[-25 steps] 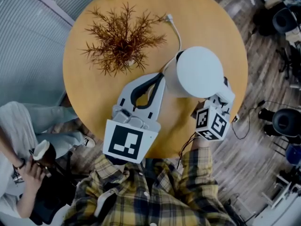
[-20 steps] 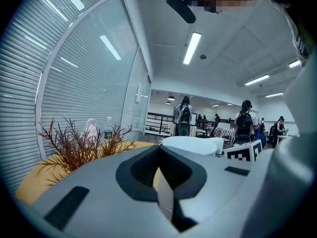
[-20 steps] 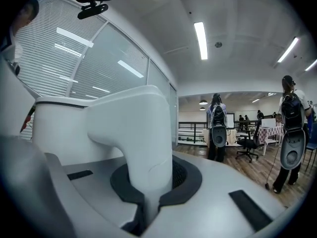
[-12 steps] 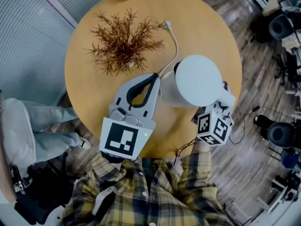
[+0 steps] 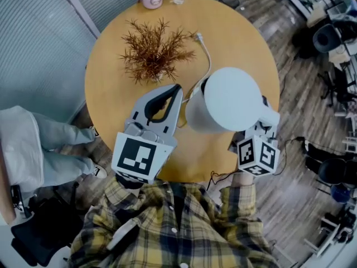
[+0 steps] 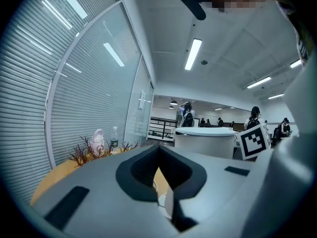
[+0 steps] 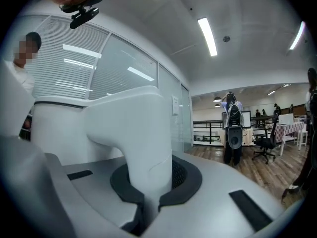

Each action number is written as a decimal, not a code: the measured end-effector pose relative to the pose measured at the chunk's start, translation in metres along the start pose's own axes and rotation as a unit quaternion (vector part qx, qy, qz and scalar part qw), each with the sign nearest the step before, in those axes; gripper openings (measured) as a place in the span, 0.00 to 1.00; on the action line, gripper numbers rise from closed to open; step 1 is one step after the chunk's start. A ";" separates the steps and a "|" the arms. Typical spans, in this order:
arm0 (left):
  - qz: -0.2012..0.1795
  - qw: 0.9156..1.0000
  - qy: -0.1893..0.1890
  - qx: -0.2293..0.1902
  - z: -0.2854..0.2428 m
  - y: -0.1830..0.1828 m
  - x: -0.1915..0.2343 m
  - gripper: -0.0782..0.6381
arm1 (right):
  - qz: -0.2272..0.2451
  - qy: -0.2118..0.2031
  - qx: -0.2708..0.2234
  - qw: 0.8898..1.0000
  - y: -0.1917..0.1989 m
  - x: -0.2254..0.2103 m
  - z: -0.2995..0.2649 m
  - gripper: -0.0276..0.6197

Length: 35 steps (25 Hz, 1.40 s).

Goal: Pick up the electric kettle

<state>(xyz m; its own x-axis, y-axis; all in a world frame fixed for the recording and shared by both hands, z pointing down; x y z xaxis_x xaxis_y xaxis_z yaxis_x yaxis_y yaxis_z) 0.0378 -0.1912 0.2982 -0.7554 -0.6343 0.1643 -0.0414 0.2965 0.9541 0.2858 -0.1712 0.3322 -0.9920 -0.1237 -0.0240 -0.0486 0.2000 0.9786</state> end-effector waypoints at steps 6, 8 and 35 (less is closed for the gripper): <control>-0.010 1.000 -0.012 -0.012 0.035 -0.017 0.001 0.11 | 0.013 -0.060 -0.002 0.998 -0.026 0.036 0.024 0.09; -0.008 1.000 -0.016 -0.010 0.049 -0.017 0.002 0.11 | 0.023 -0.082 0.002 0.996 -0.032 0.050 0.033 0.09; -0.010 0.996 -0.082 -0.027 0.139 -0.008 0.021 0.11 | 0.035 -0.171 0.009 0.985 -0.045 0.128 0.093 0.09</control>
<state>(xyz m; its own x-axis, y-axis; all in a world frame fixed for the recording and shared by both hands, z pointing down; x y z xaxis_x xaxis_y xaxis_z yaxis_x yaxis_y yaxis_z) -0.0688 -0.1076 0.2597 -0.8515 -0.5135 0.1059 -0.0256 0.2425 0.9698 0.1502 -0.1056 0.2659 -0.9739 0.2253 -0.0278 0.0218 0.2148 0.9764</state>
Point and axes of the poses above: the fingertips, and each gripper's own axes: z backward along the fingers, x to its left, y out of its underside, the point moved 2 cm from there along z, backward along the fingers, and after that the axes turned 6 degrees about x, right-handed, at the moved point
